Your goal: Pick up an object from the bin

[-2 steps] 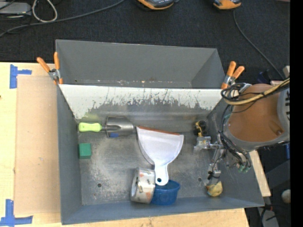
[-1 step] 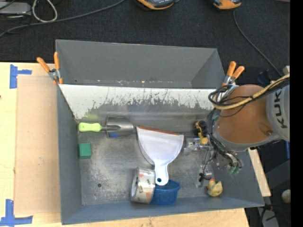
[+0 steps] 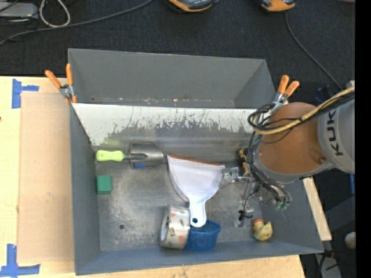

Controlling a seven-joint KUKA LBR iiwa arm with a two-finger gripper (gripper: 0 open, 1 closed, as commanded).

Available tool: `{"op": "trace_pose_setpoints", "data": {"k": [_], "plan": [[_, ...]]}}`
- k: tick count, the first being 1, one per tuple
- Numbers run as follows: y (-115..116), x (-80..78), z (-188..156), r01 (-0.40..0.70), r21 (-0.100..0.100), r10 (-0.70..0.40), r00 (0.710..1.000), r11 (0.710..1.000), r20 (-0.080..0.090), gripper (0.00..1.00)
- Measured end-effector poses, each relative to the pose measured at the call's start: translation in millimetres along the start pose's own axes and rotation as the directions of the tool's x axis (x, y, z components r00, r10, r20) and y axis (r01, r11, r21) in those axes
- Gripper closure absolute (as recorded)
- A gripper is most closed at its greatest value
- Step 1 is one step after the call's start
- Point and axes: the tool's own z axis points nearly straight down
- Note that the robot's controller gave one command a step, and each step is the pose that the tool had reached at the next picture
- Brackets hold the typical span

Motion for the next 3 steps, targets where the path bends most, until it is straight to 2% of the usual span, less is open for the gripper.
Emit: {"op": "trace_pose_setpoints", "data": {"k": [1, 2, 3], "plan": [[14, 14.3, -3, -0.015, -0.001, 0.015, 1.000, 1.000, -0.004, 0.00], [42, -22.6, 12, 0.121, -0.001, -0.121, 0.993, 0.993, -0.001, 0.00], [74, -28.3, 41, 0.140, -0.003, -0.140, 0.990, 0.990, -0.007, 0.00]]}}
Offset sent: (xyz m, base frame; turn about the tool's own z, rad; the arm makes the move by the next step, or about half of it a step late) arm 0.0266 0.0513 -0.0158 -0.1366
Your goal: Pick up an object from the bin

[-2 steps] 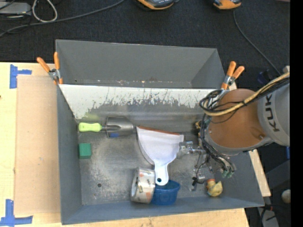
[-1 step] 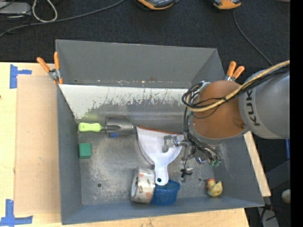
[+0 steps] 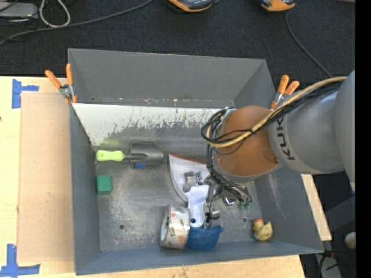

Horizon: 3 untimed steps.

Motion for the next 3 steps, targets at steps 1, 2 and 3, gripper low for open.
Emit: {"op": "trace_pose_setpoints", "data": {"k": [1, 2, 3], "plan": [[-12, -32.8, -14, 0.060, 0.003, -0.060, 0.998, 0.998, 0.007, 0.00], [-15, -42.1, -93, 0.069, 0.000, -0.069, 0.998, 0.998, 0.001, 0.00], [-15, -58.6, -54, 0.148, 0.004, -0.148, 0.989, 0.989, 0.011, 0.00]]}}
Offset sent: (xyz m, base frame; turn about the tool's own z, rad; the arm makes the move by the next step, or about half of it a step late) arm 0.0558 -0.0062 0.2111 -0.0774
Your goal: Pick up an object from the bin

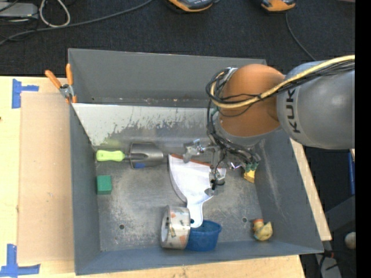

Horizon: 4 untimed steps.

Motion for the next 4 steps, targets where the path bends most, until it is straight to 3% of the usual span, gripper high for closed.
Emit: {"op": "trace_pose_setpoints", "data": {"k": [2, 3, 4], "plan": [[30, -19.6, 50, 0.206, -0.003, -0.206, 0.979, 0.979, -0.002, 0.00], [35, -36.5, 72, 0.239, 0.002, -0.239, 0.971, 0.971, 0.008, 0.00], [25, -29.0, 70, 0.272, 0.000, -0.272, 0.962, 0.962, 0.013, 0.00]]}}
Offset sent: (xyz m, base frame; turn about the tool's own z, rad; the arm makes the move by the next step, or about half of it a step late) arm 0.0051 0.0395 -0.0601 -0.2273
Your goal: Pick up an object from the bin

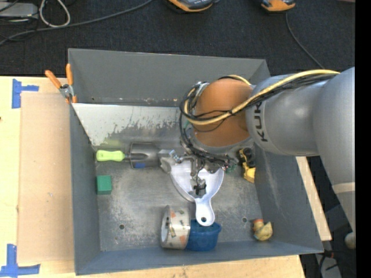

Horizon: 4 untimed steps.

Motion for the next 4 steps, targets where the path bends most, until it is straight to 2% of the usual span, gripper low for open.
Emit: {"op": "trace_pose_setpoints", "data": {"k": [1, 2, 3, 4], "plan": [[2, 10.3, -20, 0.030, 0.002, -0.030, 1.000, 1.000, -0.002, 0.00], [-14, 83.8, -3, 0.209, -0.003, -0.209, 0.978, 0.978, -0.003, 1.00], [-14, 83.8, -3, 0.209, -0.003, -0.209, 0.978, 0.978, -0.003, 1.00], [16, 85.0, -23, 0.169, -0.005, -0.169, 0.986, 0.986, -0.004, 1.00]]}}
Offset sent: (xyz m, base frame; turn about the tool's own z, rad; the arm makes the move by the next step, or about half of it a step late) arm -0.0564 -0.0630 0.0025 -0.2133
